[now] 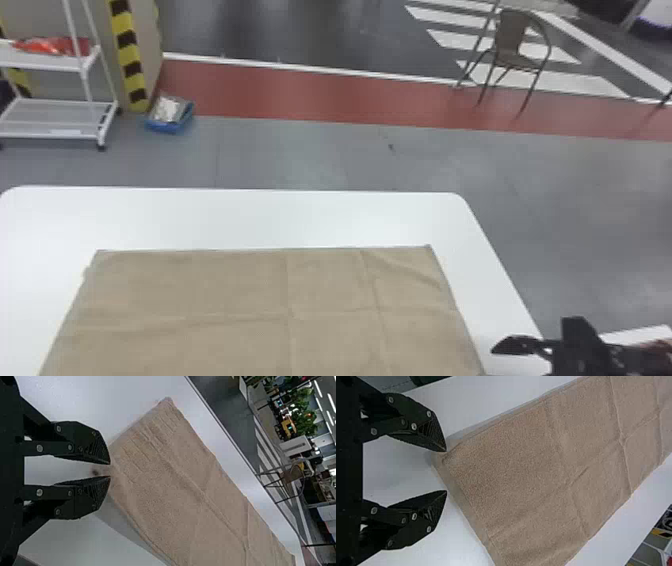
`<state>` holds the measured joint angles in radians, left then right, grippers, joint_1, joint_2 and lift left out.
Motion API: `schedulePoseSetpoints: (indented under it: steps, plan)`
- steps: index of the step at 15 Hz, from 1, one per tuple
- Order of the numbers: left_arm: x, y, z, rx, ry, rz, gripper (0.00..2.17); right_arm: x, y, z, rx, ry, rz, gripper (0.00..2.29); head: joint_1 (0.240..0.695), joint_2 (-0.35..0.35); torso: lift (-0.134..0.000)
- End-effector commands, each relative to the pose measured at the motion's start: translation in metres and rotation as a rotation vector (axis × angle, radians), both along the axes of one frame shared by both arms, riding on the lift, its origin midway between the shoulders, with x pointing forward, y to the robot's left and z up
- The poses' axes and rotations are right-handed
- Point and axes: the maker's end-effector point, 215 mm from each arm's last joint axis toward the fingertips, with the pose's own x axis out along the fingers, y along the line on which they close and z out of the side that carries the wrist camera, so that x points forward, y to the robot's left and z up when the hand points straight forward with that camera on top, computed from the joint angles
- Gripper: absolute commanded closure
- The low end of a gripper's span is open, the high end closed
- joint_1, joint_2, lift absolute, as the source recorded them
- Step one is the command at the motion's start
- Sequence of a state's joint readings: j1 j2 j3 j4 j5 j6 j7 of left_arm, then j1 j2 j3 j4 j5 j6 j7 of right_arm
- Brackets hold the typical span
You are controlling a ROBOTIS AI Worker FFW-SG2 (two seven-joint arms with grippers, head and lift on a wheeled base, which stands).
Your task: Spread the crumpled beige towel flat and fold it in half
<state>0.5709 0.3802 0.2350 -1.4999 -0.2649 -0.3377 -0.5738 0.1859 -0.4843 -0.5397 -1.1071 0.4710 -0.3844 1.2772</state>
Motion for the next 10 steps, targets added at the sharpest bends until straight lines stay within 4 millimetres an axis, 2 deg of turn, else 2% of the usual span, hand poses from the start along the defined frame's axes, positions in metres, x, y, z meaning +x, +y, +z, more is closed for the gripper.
schedulePoseSetpoints:
  steps: [1,4,6,7,8,9,10]
  plan:
    - [0.004,0.01,0.003,0.018,0.004,0.018,0.0,0.008,-0.01,0.02,0.032,-0.054,-0.04,0.23,0.695,-0.264,0.0]
    - [0.019,0.032,0.03,-0.008,-0.059,0.083,0.04,0.024,-0.018,0.046,0.09,-0.156,-0.113,0.26,0.695,-0.256,0.0]
    - [0.025,0.021,0.038,-0.039,-0.089,0.1,0.23,0.034,-0.018,0.047,0.096,-0.188,-0.158,0.64,0.695,-0.232,0.0]
    - [0.031,0.011,0.038,-0.054,-0.096,0.098,0.52,0.041,-0.021,0.046,0.107,-0.185,-0.206,0.94,0.695,-0.23,0.0]
    - [0.043,0.005,0.036,-0.07,-0.097,0.118,1.09,0.046,-0.024,0.047,0.116,-0.196,-0.245,1.22,0.695,-0.233,0.0]
    - [0.053,0.006,0.022,-0.086,-0.042,0.167,1.53,0.052,-0.028,0.046,0.135,-0.206,-0.302,1.45,0.695,-0.242,0.0]
    - [0.063,0.003,-0.002,-0.097,0.041,0.215,1.66,0.057,-0.028,0.041,0.151,-0.214,-0.347,1.48,0.695,-0.249,0.0]
